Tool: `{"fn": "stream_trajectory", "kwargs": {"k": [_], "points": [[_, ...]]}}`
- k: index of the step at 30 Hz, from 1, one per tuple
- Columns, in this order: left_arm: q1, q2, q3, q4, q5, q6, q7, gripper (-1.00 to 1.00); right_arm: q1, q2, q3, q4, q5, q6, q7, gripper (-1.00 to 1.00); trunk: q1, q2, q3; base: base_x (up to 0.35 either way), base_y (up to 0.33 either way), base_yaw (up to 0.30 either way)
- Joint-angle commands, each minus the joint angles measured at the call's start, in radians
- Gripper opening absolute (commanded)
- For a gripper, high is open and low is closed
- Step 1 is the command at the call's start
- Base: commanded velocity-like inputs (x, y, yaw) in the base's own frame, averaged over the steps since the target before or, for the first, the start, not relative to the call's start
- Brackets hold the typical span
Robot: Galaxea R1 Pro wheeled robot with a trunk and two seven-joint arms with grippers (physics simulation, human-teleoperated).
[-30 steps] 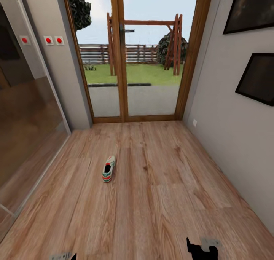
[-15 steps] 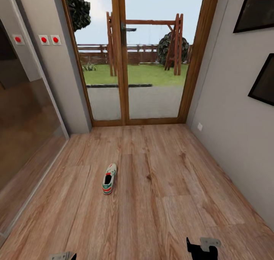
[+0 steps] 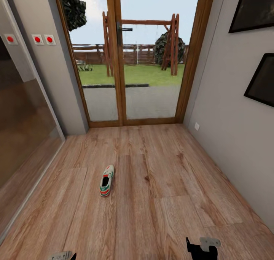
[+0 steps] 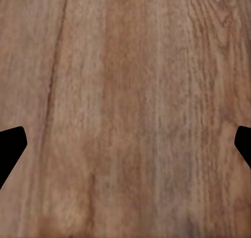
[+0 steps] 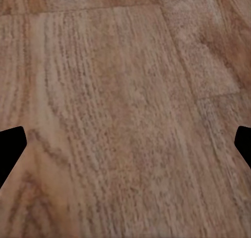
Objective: Pick up the two gym shoes and the two sandals from the corridor floor and place them onto the hallstand (shoe rack) in the corridor, making sure they are on the rack and not on the floor. Arrange them so the two gym shoes are next to each other and the two sandals are next to each other.
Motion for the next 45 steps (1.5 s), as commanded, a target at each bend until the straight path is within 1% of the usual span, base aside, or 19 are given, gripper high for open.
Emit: {"fn": "stream_trajectory", "kwargs": {"k": [1, 8, 10, 12, 13, 16, 19, 23, 26, 30, 34, 45], "points": [[-0.002, 0.0, 0.009, 0.0, -0.01, -0.003, -0.005, 1.0, -0.001, 0.001, -0.005, 0.001, 0.001, -0.004, 0.001, 1.0, 0.0, 0.0, -0.001, 0.001, 0.0, -0.022], [-0.015, -0.003, 0.001, -0.007, -0.019, 0.013, -0.009, 1.0, -0.001, 0.005, -0.007, -0.016, 0.0, -0.003, 0.001, 1.0, 0.0, 0.0, -0.001, 0.001, 0.0, -0.01], [-0.02, -0.004, -0.001, -0.01, -0.022, 0.015, -0.01, 1.0, -0.001, 0.006, -0.007, -0.042, 0.001, -0.003, 0.001, 1.0, 0.0, 0.0, -0.001, 0.0, 0.0, -0.003], [-0.046, -0.003, -0.002, -0.012, -0.033, 0.018, -0.011, 1.0, -0.001, 0.007, -0.007, -0.109, 0.002, 0.004, 0.002, 1.0, 0.0, 0.0, -0.001, 0.0, 0.0, -0.002], [-0.109, -0.002, -0.004, -0.007, -0.07, 0.036, -0.011, 1.0, -0.001, 0.008, -0.007, -0.246, 0.003, 0.053, 0.003, 1.0, 0.0, 0.0, -0.001, 0.0, 0.0, 0.0], [-0.146, -0.001, -0.003, -0.006, -0.094, 0.065, -0.012, 1.0, -0.001, 0.007, -0.007, -0.318, 0.003, 0.114, 0.004, 1.0, 0.0, 0.0, -0.001, 0.0, 0.0, 0.0], [-0.179, -0.002, -0.003, -0.006, -0.11, 0.107, -0.012, 1.0, -0.001, 0.007, -0.007, -0.385, 0.002, 0.183, 0.005, 1.0, 0.0, 0.0, -0.001, 0.0, 0.0, 0.0], [-0.217, -0.006, -0.002, -0.007, -0.119, 0.166, -0.009, 1.0, -0.001, 0.007, -0.006, -0.469, 0.001, 0.262, 0.012, 1.0, 0.0, 0.0, -0.001, 0.0, 0.0, 0.0], [-0.24, -0.007, -0.002, -0.008, -0.121, 0.197, -0.007, 1.0, -0.001, 0.006, -0.006, -0.518, 0.0, 0.303, 0.029, 1.0, 0.0, 0.0, -0.001, 0.0, 0.0, 0.0], [-0.257, -0.01, -0.003, -0.009, -0.124, 0.218, -0.004, 1.0, -0.001, 0.006, -0.005, -0.552, 0.0, 0.331, 0.07, 1.0, 0.0, 0.0, -0.001, 0.0, 0.0, 0.0], [-0.265, -0.009, -0.005, -0.011, -0.126, 0.224, -0.002, 1.0, -0.001, 0.003, -0.005, -0.567, 0.001, 0.344, 0.117, 1.0, 0.0, 0.0, -0.001, 0.0, 0.0, 0.0], [-0.254, -0.005, -0.007, -0.015, -0.125, 0.214, -0.001, 1.0, -0.001, -0.003, -0.008, -0.579, 0.002, 0.353, 0.141, 1.0, 0.0, 0.0, -0.001, 0.0, 0.0, 0.0]]}}
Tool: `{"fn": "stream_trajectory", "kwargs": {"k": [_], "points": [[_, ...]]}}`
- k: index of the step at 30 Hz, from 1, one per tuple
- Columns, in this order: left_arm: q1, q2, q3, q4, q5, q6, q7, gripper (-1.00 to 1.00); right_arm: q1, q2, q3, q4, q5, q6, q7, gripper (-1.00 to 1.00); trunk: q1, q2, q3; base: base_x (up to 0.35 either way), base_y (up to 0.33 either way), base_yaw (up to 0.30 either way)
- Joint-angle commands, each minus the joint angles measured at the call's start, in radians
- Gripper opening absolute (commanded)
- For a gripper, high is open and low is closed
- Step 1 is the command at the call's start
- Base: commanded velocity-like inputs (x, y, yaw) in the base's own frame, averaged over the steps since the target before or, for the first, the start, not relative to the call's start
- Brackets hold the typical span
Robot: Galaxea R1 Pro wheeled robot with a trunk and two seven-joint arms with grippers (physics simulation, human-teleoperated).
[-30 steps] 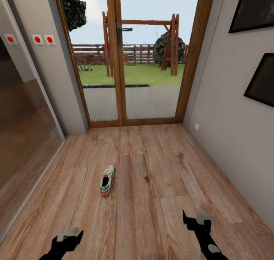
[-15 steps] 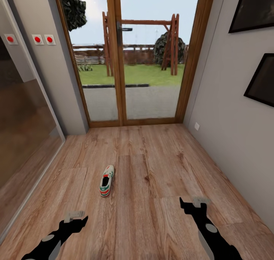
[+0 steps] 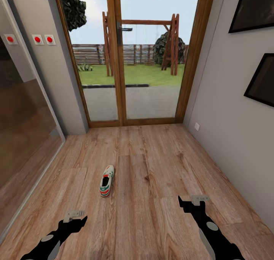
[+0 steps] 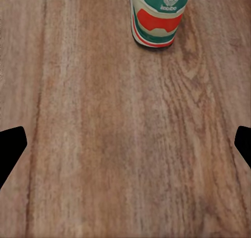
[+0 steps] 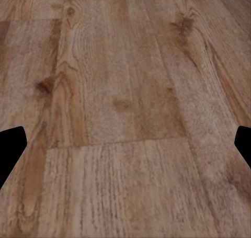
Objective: Pick up the two gym shoes and the two sandals from the corridor floor and place them onto the hallstand (shoe rack) in the corridor, making sure they are on the rack and not on the floor. Arrange them so the two gym shoes are next to each other and the two sandals are next to each other.
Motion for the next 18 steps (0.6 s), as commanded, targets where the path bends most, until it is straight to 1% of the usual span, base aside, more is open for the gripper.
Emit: {"fn": "stream_trajectory", "kwargs": {"k": [1, 4, 6, 13, 18], "points": [[0.0, 0.0, 0.009, 0.001, -0.01, -0.005, -0.005, 1.0, 0.0, 0.0, -0.005, 0.0, 0.001, -0.003, 0.008, 1.0, 0.0, 0.0, -0.001, 0.0, 0.0, 0.0], [0.0, -0.001, 0.008, 0.001, -0.01, -0.005, -0.005, 1.0, 0.0, 0.0, -0.004, 0.0, 0.001, -0.003, 0.009, 1.0, 0.0, 0.0, -0.001, 0.038, 0.0, 0.0], [-0.001, -0.002, 0.007, 0.003, -0.01, -0.004, -0.005, 1.0, 0.0, -0.001, -0.004, -0.001, 0.002, -0.003, 0.009, 1.0, 0.0, 0.0, -0.001, 0.209, 0.022, 0.0], [-0.002, 0.0, 0.008, 0.003, -0.007, -0.002, -0.006, 1.0, 0.0, -0.001, -0.004, -0.002, 0.001, -0.004, 0.009, 1.0, 0.0, 0.0, -0.001, 0.282, 0.07, 0.0], [-0.002, 0.0, 0.009, 0.002, -0.005, -0.004, -0.007, 1.0, 0.0, 0.0, -0.004, -0.002, 0.0, -0.004, 0.009, 1.0, 0.0, 0.0, -0.001, 0.32, 0.158, 0.0]]}}
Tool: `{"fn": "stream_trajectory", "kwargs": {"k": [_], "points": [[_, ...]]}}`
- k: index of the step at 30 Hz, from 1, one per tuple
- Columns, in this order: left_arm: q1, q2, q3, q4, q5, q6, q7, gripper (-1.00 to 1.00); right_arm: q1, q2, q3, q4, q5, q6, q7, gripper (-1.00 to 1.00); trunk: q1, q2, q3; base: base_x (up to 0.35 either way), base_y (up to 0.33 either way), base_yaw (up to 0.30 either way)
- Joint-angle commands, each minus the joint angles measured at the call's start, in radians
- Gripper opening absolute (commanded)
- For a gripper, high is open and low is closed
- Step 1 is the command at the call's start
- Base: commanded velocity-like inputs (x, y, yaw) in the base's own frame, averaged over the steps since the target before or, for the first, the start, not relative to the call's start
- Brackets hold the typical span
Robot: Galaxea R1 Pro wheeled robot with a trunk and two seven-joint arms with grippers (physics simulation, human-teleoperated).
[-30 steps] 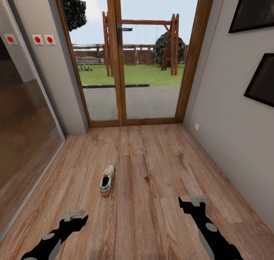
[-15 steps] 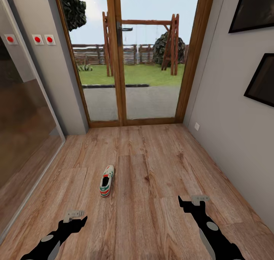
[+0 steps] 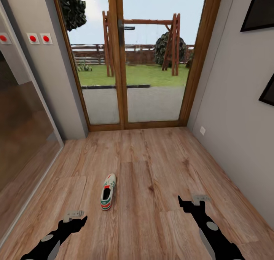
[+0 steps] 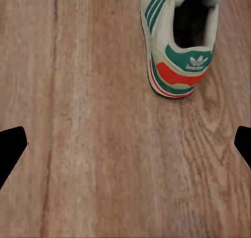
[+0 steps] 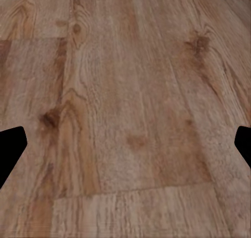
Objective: Pick up the two gym shoes and the two sandals from the corridor floor and place them onto the hallstand (shoe rack) in the corridor, making sure they are on the rack and not on the floor. Arrange them so the two gym shoes are next to each other and the two sandals are next to each other.
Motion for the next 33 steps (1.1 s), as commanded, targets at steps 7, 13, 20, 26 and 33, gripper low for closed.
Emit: {"fn": "stream_trajectory", "kwargs": {"k": [7, 13, 20, 26, 33], "points": [[-0.002, -0.001, 0.009, 0.001, -0.01, -0.005, -0.005, 1.0, 0.0, 0.001, -0.005, 0.0, 0.001, -0.002, 0.007, 1.0, 0.0, 0.0, -0.001, 0.312, 0.187, 0.0], [-0.002, -0.001, 0.009, 0.001, -0.009, -0.006, -0.005, 1.0, 0.0, 0.001, -0.004, 0.001, 0.001, -0.003, 0.007, 1.0, 0.0, 0.0, -0.001, 0.31, 0.193, 0.0], [-0.001, -0.004, 0.009, 0.001, -0.01, -0.006, -0.005, 1.0, 0.0, 0.001, -0.005, 0.001, 0.001, -0.003, 0.006, 1.0, 0.0, 0.0, -0.001, 0.31, 0.173, 0.0], [-0.001, -0.006, 0.01, 0.001, -0.011, -0.007, -0.005, 1.0, 0.0, 0.001, -0.008, 0.001, 0.001, -0.003, 0.003, 1.0, 0.0, 0.0, -0.001, 0.317, 0.024, -0.043], [-0.001, -0.007, 0.013, 0.0, -0.011, -0.009, -0.005, 1.0, 0.0, 0.001, -0.011, 0.0, 0.001, -0.004, 0.003, 1.0, 0.0, 0.0, -0.004, 0.235, -0.08, -0.142]]}}
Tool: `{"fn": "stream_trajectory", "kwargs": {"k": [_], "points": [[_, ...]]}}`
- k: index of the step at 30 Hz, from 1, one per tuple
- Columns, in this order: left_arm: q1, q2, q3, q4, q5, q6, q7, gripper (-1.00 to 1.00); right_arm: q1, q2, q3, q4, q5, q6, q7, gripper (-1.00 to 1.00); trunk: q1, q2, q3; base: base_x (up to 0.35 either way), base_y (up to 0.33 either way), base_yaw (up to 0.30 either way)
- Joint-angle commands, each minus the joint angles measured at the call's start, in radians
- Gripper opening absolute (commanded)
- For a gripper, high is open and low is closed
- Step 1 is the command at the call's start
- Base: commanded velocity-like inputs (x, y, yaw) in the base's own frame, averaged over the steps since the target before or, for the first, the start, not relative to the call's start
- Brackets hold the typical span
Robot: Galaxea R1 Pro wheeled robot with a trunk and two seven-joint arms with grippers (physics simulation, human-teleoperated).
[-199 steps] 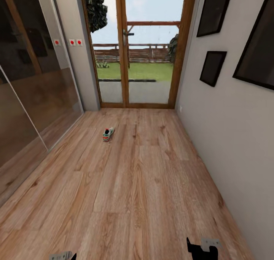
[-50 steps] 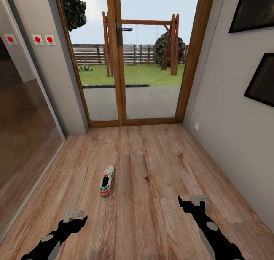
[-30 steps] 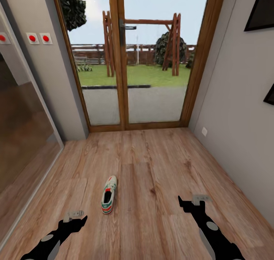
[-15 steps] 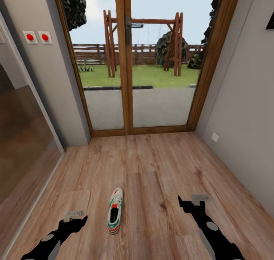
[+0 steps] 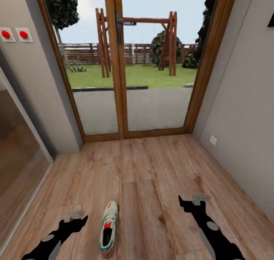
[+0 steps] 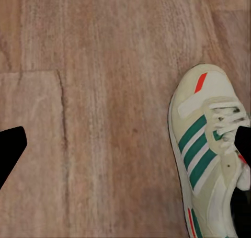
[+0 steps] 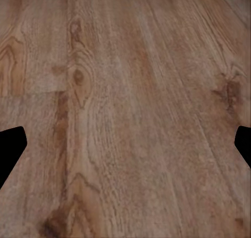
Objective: Pick up the two gym shoes and the two sandals from the corridor floor and place them onto the hallstand (shoe rack) in the corridor, making sure they are on the rack and not on the floor. Arrange them so the two gym shoes are next to each other and the two sandals are next to each other.
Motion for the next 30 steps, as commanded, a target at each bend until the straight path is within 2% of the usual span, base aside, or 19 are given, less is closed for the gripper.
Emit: {"fn": "stream_trajectory", "kwargs": {"k": [1, 20, 30], "points": [[-0.001, 0.0, 0.009, 0.0, -0.01, -0.007, -0.005, 1.0, -0.001, 0.001, -0.005, 0.001, 0.001, -0.004, 0.007, 1.0, 0.0, 0.0, -0.001, 0.108, -0.042, -0.083], [0.0, -0.001, 0.01, 0.006, -0.01, -0.048, -0.016, 1.0, -0.001, 0.001, -0.005, -0.001, 0.001, -0.005, 0.006, 1.0, 0.0, 0.0, -0.002, 0.022, -0.009, -0.017], [-0.001, -0.002, 0.009, 0.011, -0.012, -0.048, -0.016, 1.0, -0.001, 0.001, -0.007, -0.001, 0.001, -0.005, -0.016, 1.0, 0.005, -0.003, -0.041, 0.0, 0.0, 0.0]]}}
